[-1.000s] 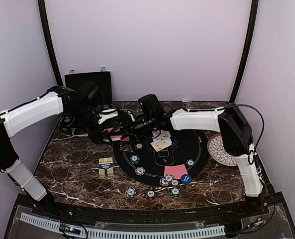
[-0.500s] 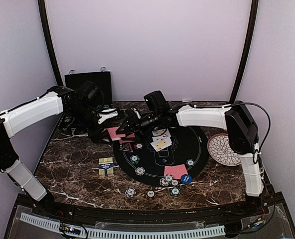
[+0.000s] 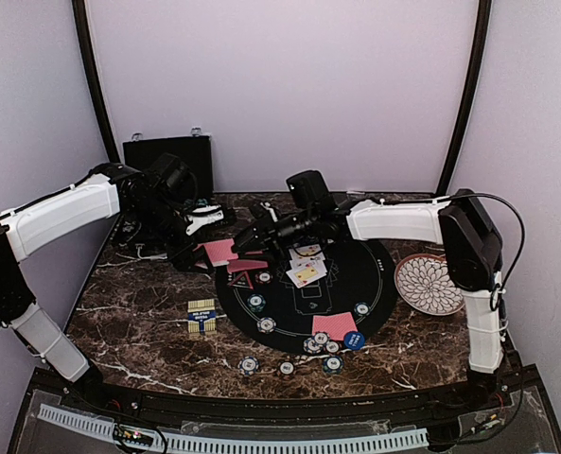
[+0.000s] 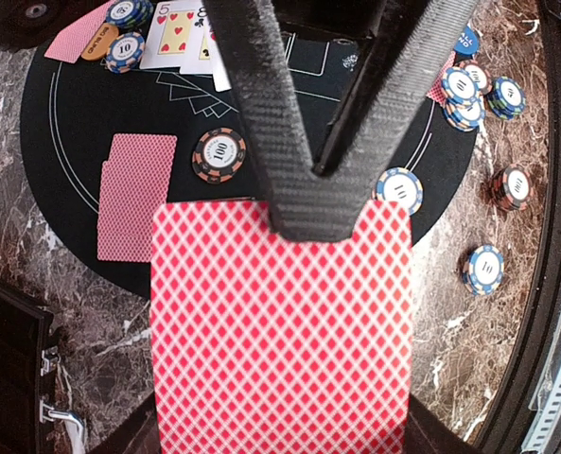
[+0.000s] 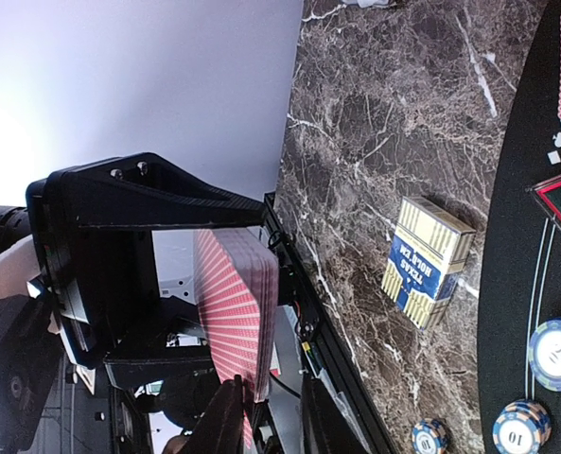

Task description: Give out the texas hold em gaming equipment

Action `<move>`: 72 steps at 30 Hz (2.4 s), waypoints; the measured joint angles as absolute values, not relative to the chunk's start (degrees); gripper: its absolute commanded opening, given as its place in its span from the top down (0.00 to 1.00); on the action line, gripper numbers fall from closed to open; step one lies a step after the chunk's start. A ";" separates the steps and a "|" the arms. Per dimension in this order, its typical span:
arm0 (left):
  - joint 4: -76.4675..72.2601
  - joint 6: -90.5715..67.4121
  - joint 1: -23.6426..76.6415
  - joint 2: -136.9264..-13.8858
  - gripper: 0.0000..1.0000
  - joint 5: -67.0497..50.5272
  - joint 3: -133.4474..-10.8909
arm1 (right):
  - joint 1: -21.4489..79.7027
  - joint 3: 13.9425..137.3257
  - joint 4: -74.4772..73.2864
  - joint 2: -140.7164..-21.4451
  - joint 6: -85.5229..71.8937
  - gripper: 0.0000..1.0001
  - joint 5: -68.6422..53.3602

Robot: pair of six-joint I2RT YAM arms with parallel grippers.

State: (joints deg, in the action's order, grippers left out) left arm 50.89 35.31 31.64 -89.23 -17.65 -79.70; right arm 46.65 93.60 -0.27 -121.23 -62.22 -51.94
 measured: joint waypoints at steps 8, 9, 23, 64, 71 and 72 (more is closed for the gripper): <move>50.87 35.31 31.59 -89.23 1.00 -17.30 -79.70 | 46.59 91.79 6.48 -121.23 -67.31 0.95 -53.89; 50.87 35.31 31.59 -89.23 1.00 -17.28 -79.70 | 46.54 91.55 7.27 -121.23 -67.77 0.98 -54.13; 50.48 35.44 31.66 -89.23 1.00 -17.12 -79.70 | 44.77 83.50 18.76 -118.87 -74.70 1.00 -55.48; 49.98 35.83 31.64 -89.23 1.00 -15.99 -79.68 | 17.56 70.00 -15.73 -113.34 -37.56 0.88 -37.21; 50.02 35.86 31.64 -89.23 1.00 -16.05 -79.68 | 17.56 70.13 -19.55 -113.16 -35.09 0.63 -32.01; 50.02 35.86 31.64 -89.23 1.00 -16.08 -79.68 | 17.67 70.30 -20.60 -113.01 -34.61 0.61 -31.03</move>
State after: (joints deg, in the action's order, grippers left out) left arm 50.02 35.86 31.64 -89.23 -16.08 -79.68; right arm 17.67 70.30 -20.60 -113.01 -34.61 -31.03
